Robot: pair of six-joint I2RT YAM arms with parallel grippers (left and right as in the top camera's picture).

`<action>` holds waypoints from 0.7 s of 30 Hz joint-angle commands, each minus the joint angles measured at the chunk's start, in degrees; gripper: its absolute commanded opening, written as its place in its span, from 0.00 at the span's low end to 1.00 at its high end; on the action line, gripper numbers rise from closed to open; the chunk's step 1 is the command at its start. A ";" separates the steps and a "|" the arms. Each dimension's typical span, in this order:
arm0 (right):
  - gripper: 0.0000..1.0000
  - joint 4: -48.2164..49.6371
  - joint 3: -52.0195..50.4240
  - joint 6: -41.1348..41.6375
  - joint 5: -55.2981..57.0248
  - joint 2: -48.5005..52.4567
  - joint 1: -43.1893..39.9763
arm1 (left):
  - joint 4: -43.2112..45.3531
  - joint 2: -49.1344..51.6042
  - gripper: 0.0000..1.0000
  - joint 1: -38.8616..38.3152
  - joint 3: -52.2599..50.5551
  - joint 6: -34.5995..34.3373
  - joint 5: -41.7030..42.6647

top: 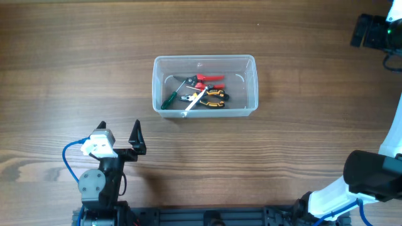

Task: Pack container

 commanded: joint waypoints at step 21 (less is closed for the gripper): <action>1.00 36.17 -33.64 -0.39 -11.02 -33.27 6.62 | 0.20 -0.52 1.00 0.42 -0.48 -0.74 -0.13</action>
